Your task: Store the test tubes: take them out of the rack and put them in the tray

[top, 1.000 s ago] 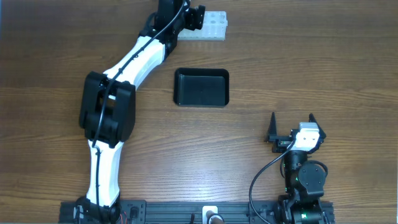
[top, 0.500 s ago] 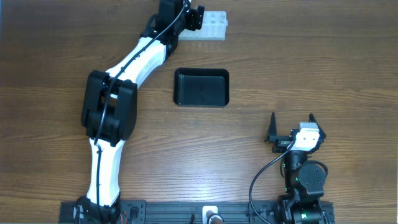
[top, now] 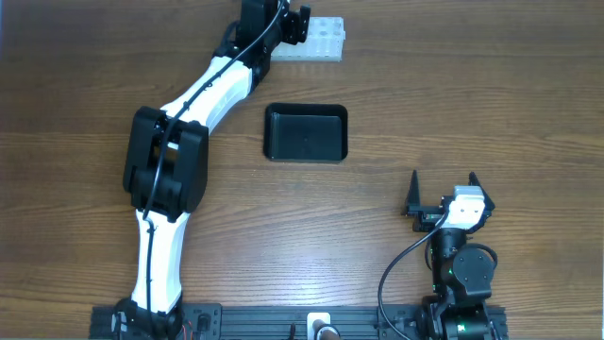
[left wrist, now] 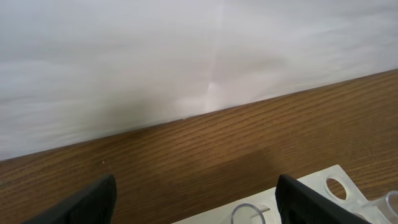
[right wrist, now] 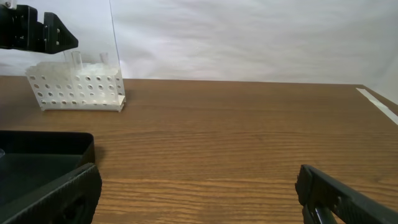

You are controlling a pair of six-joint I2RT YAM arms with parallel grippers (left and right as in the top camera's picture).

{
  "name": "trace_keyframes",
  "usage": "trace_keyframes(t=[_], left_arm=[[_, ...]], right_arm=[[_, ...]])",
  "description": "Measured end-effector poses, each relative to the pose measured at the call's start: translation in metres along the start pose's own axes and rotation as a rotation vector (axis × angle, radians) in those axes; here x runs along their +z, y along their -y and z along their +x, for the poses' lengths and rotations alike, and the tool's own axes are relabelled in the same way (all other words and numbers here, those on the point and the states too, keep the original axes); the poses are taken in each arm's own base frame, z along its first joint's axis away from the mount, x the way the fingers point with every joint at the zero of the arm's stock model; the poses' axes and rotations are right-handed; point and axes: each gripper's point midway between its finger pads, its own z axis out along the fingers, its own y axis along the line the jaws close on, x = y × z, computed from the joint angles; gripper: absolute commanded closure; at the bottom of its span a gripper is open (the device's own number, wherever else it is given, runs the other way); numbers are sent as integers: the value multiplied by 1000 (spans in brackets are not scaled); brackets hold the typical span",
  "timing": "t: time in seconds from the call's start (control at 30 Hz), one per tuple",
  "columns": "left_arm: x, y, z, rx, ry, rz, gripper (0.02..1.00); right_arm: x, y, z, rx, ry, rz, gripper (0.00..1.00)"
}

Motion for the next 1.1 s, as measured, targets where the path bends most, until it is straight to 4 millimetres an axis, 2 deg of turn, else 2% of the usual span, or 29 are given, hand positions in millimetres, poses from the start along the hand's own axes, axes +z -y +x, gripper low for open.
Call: trace_keyframes(t=[0.5, 0.67, 0.8, 1.1], left_arm=[[1, 0, 3, 0, -9, 0, 220], [6, 0, 15, 0, -30, -2, 266], [9, -1, 23, 1, -46, -2, 340], [9, 5, 18, 4, -27, 6, 588]], right_arm=[[0, 0, 0, 0, 0, 0, 7], [0, 0, 0, -1, 0, 0, 9], [0, 0, 0, 0, 0, 0, 9], [0, 0, 0, 0, 0, 0, 7]])
